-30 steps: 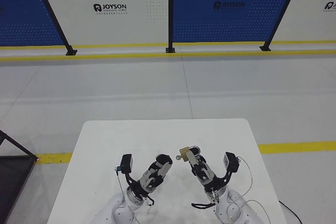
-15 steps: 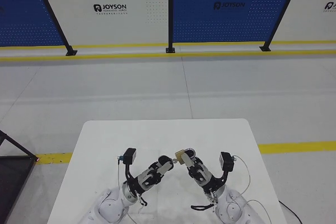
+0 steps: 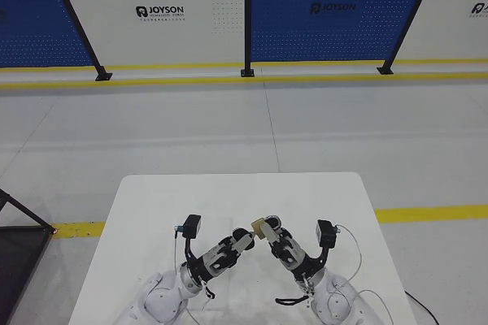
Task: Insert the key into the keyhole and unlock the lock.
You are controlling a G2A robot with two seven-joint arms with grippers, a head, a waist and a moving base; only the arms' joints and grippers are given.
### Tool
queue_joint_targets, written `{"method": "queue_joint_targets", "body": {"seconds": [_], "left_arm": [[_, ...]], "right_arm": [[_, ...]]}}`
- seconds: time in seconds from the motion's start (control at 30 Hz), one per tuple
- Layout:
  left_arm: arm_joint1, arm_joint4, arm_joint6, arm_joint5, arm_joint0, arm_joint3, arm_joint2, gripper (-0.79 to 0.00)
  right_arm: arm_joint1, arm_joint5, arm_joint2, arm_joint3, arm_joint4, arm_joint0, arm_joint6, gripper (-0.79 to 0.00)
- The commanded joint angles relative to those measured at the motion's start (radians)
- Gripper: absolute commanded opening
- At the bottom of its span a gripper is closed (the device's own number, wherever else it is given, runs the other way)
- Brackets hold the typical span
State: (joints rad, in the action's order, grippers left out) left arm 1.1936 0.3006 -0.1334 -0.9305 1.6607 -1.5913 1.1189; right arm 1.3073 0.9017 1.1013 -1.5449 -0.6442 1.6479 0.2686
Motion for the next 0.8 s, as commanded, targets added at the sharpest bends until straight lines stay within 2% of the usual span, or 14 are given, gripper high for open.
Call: {"method": "queue_joint_targets", "body": {"seconds": [0.0,0.1,0.27,0.53,0.77], "left_arm": [[0.0,0.006,0.005,0.002,0.0,0.001,-0.002,-0.711],[0.0,0.012,0.01,0.002,-0.001,0.002,-0.003,-0.785],[0.002,0.064,0.048,0.013,0.0,-0.007,0.002,-0.785],[0.02,0.36,0.272,0.035,0.024,-0.018,0.01,-0.785],[0.034,0.59,0.487,0.094,0.028,-0.012,-0.001,-0.785]], "right_arm": [[0.0,-0.001,0.0,0.0,0.002,-0.001,0.0,-0.785],[0.0,-0.002,-0.001,0.001,0.004,-0.001,-0.001,-0.785],[-0.001,-0.008,-0.001,0.0,0.005,-0.001,-0.007,-0.785],[-0.002,-0.02,-0.002,-0.005,0.01,0.002,-0.017,-0.785],[-0.004,-0.027,0.002,-0.011,0.01,0.007,-0.019,-0.785]]}}
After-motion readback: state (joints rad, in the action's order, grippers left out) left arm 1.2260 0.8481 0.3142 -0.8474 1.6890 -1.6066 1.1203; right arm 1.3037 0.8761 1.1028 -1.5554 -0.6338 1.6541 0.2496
